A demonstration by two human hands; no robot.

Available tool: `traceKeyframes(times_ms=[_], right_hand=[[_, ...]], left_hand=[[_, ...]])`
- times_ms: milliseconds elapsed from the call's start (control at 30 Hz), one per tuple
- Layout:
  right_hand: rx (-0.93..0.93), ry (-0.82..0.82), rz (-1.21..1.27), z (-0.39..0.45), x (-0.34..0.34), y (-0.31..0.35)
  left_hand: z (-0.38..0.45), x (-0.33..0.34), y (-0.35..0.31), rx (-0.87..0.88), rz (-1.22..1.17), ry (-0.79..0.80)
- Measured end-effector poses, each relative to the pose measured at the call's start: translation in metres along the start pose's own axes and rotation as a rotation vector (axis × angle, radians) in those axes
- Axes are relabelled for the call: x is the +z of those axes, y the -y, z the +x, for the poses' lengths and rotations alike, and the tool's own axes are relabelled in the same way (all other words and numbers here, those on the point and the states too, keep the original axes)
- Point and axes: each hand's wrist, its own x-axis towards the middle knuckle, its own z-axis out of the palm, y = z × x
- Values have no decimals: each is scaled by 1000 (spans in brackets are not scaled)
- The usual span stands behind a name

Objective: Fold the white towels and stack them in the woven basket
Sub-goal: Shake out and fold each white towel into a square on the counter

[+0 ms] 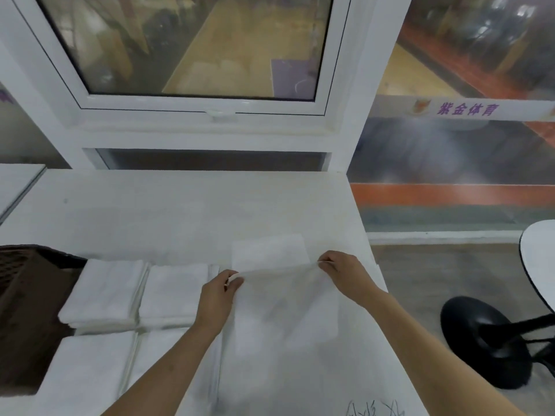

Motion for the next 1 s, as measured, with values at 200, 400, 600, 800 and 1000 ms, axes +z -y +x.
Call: traceKeyframes(times_ms=[200, 400, 600, 800, 1000], right_hand=[[-10, -2, -4, 93, 21, -18], [-50, 101, -81, 171, 47, -45], [-111, 149, -246, 231, 74, -58], [-173, 168, -378, 268, 109, -85], [-170, 215, -414, 285, 128, -109]], left_hand=[[66, 17, 12, -79, 70, -39], [127, 32, 38, -113, 215, -42], [189, 39, 65, -145, 398, -9], [234, 56, 88, -107, 603, 59], [262, 68, 104, -94, 693, 152]])
